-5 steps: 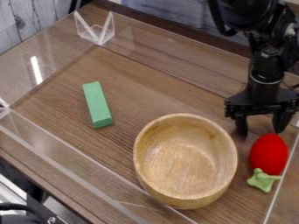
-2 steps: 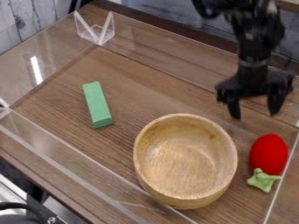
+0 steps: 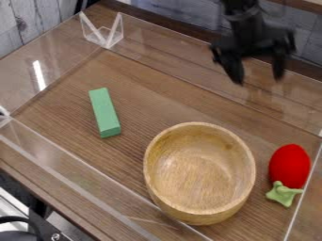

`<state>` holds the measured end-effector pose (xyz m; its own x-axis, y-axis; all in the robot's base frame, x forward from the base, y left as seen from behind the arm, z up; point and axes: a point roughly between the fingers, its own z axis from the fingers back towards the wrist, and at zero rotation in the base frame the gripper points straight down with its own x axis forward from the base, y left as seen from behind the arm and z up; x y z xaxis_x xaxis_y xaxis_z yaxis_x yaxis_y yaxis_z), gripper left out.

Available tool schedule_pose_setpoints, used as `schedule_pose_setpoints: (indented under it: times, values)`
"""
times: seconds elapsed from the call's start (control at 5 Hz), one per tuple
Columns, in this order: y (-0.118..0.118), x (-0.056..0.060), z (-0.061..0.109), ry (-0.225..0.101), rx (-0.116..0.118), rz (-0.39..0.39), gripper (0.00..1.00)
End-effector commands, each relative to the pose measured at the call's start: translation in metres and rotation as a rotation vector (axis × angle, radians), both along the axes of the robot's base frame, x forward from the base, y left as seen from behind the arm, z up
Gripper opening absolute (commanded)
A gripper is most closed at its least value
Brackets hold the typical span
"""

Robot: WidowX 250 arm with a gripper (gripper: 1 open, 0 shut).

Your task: Move the red fruit to the right

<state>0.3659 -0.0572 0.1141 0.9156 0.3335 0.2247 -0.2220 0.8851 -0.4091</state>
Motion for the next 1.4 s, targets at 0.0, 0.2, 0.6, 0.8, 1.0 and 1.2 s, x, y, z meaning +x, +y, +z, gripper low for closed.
schedule_pose_setpoints:
  times: [0.0,0.2,0.6,0.8,1.0,1.2]
  values:
    - [0.033,-0.001,0.051,-0.163,0.033,-0.008,1.0]
    - [0.039,-0.006,0.041,-0.226,0.077,-0.065,1.0]
    - [0.055,0.0,0.033,-0.306,0.187,-0.075,1.0]
    - [0.06,0.006,0.035,-0.326,0.224,-0.113,0.0]
    - [0.066,0.012,0.034,-0.345,0.253,-0.139,0.0]
    - [0.062,0.011,0.038,-0.356,0.276,-0.141,1.0]
